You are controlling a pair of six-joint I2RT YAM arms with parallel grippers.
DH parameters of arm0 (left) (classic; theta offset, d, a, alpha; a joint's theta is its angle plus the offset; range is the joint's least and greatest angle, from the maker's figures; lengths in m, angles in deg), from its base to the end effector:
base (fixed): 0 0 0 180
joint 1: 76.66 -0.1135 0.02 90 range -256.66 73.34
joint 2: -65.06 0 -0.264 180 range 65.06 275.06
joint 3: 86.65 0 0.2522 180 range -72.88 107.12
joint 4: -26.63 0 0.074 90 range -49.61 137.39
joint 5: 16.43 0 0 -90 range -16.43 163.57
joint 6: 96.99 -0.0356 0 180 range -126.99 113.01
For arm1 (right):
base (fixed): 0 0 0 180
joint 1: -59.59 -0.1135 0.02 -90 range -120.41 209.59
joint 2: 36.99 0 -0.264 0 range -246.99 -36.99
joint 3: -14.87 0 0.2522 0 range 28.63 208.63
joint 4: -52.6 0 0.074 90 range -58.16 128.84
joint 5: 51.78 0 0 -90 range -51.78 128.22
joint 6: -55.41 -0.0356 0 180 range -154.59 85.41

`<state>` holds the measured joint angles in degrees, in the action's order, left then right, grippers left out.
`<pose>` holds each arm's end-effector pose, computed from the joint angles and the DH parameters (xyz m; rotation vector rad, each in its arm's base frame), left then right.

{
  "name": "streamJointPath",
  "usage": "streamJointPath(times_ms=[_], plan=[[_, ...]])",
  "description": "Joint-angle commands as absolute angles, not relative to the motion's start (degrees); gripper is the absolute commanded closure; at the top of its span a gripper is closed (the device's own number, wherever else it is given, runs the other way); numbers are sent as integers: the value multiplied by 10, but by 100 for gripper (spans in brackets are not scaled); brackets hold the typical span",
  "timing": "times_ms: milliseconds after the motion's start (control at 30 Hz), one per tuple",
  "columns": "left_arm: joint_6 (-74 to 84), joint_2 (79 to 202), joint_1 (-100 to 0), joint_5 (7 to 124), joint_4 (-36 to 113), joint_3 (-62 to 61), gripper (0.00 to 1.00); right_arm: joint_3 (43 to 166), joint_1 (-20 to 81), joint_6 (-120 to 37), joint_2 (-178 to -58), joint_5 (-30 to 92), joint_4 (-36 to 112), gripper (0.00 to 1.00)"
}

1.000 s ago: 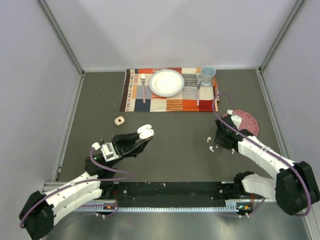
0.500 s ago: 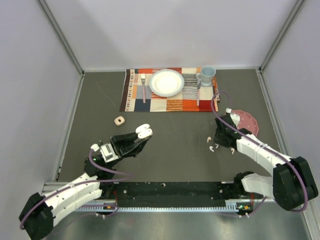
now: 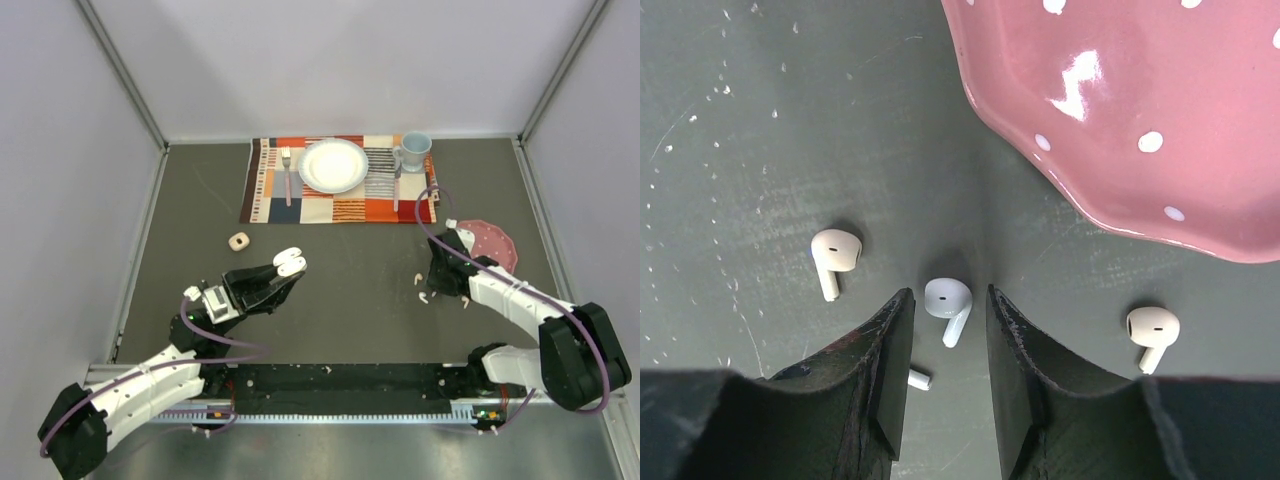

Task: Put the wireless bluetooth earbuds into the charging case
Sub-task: Pick up the right earbud from the center of the board.

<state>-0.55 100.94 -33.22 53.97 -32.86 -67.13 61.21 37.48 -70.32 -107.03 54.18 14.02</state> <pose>0.0837 -0.0957 0.2707 0.5863 0.6931 -0.9525 0.1993 0.0704 0.1645 0.3957 2.5585 -0.0088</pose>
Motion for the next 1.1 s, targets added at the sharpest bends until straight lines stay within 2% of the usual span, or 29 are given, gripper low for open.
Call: streamJointPath(times_ms=[0, 67, 100, 167, 567, 867, 1067], plan=[[-7, 1012, -332, 548, -351, -673, 100, 612, 382, -693, -1071, 551, 156, 66], [-6, 1013, -331, 548, -351, -673, 100, 613, 381, -691, -1074, 552, 156, 66], [-6, 1014, -331, 547, -351, -673, 100, 613, 382, -692, -1075, 551, 157, 71], [-5, 1015, -331, 547, -350, -673, 100, 614, 382, -690, -1079, 550, 159, 72], [-7, 1012, -331, 550, -346, -671, 100, 619, 383, -685, -1093, 546, 163, 70], [-8, 1018, -331, 548, -341, -666, 100, 633, 382, -676, -1098, 543, 162, 65], [-11, 1019, -331, 542, -336, -660, 100, 634, 382, -675, -1110, 538, 158, 66]])
